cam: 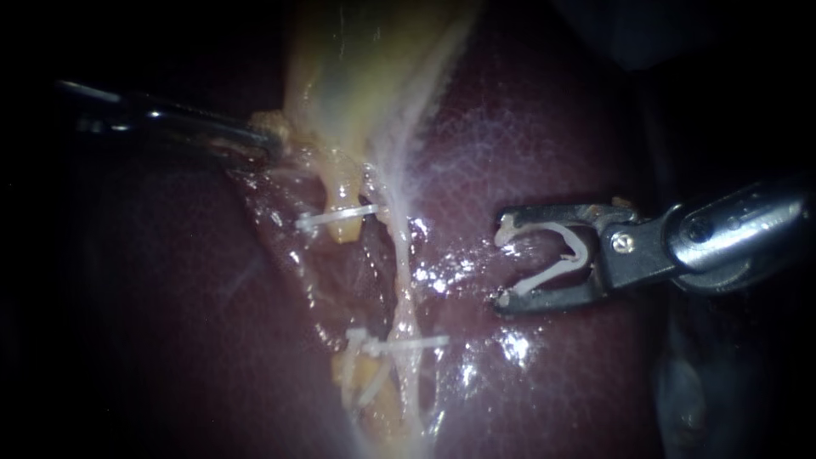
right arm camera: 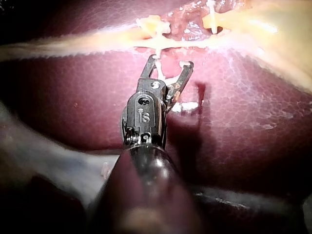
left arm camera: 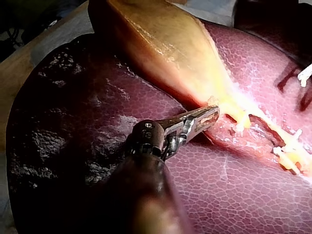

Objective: Clipping second clip right tube

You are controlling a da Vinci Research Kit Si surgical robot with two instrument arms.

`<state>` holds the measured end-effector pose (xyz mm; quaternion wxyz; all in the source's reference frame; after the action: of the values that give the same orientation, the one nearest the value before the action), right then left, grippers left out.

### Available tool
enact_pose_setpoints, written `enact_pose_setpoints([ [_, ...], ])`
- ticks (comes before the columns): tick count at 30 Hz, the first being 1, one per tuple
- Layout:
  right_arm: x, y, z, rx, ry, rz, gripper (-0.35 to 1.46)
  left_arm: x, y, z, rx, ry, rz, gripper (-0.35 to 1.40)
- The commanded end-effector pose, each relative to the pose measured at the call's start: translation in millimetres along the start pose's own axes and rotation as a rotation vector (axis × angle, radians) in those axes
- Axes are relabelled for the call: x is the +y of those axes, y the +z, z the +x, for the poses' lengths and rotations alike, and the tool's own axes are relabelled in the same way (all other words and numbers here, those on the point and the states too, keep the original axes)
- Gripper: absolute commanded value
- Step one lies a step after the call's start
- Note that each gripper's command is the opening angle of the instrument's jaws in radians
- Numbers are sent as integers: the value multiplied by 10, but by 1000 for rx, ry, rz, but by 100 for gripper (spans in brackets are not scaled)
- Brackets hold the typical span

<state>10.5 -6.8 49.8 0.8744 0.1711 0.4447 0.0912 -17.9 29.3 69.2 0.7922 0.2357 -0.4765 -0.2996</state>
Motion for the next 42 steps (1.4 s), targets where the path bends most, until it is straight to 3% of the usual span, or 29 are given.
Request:
enact_pose_setpoints([
  [1, 0, 0, 0, 0, 0, 1, 50, 0, -1, -1, -1, 0, -3, -35],
  [8, 0, 2, 1, 3, 6, 9, 50, 2, 0, 3, -1, 2, -4, -35],
  [15, -4, 13, -3, 23, 112, 52, 49, 1, 2, 4, -1, 2, -7, -35],
  [18, -5, 26, -7, 57, 171, 80, 49, 1, 5, 6, -2, 3, -9, -35],
  [29, -7, 88, -45, 111, 404, 168, 49, 1, 8, 9, -2, 5, -11, -35],
  [35, -3, 113, -66, 108, 464, 183, 49, 2, 10, 10, -2, 6, -12, -35],
  [42, 0, 134, -76, 117, 498, 200, 49, 2, 11, 11, -2, 6, -13, -35],
])
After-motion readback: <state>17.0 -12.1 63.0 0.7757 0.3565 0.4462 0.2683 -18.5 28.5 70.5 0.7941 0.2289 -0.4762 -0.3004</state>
